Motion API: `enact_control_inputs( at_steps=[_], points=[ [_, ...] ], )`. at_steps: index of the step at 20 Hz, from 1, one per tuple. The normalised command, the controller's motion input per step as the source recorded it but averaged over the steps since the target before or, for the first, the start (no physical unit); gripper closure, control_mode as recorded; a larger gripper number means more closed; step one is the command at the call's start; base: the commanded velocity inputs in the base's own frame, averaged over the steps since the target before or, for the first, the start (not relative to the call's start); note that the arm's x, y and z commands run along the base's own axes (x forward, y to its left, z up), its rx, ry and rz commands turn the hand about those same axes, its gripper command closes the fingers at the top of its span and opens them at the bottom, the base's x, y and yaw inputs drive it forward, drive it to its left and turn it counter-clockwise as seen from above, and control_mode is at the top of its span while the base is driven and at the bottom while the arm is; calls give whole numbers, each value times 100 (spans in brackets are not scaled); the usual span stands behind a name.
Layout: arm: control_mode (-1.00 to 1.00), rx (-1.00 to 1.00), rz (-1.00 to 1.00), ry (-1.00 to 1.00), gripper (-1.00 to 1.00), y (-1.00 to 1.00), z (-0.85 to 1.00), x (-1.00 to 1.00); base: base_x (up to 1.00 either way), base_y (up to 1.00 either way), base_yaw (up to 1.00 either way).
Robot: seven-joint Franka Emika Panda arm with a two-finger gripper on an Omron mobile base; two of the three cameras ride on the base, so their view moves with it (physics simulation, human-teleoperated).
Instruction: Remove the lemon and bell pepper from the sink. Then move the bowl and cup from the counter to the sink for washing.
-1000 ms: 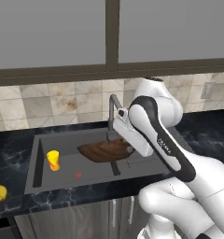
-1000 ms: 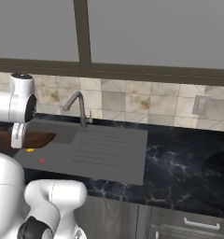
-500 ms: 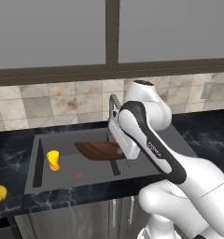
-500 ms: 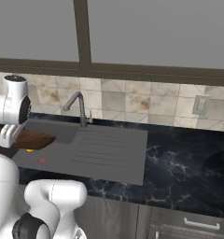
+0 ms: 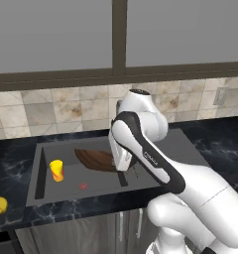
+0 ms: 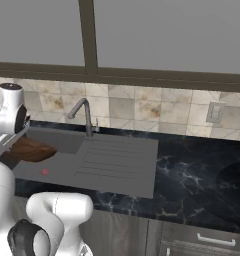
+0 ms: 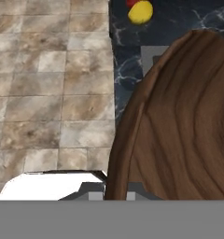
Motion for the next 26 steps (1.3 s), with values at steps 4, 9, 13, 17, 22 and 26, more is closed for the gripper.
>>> enact_control_inputs(
  at_steps=[4,9,13,17,22,26],
  points=[
    [-100,4,-13,2,100,26,-10,19,0,0,0],
    [-100,2,-13,7,100,25,-16,20,0,0,0],
    [-100,0,-12,6,100,23,-19,21,0,0,0],
    [-100,1,-11,4,100,20,-17,23,0,0,0],
    [-100,1,-8,4,100,19,-15,27,0,0,0],
    [-100,0,-3,0,100,7,-11,30,0,0,0]
  ],
)
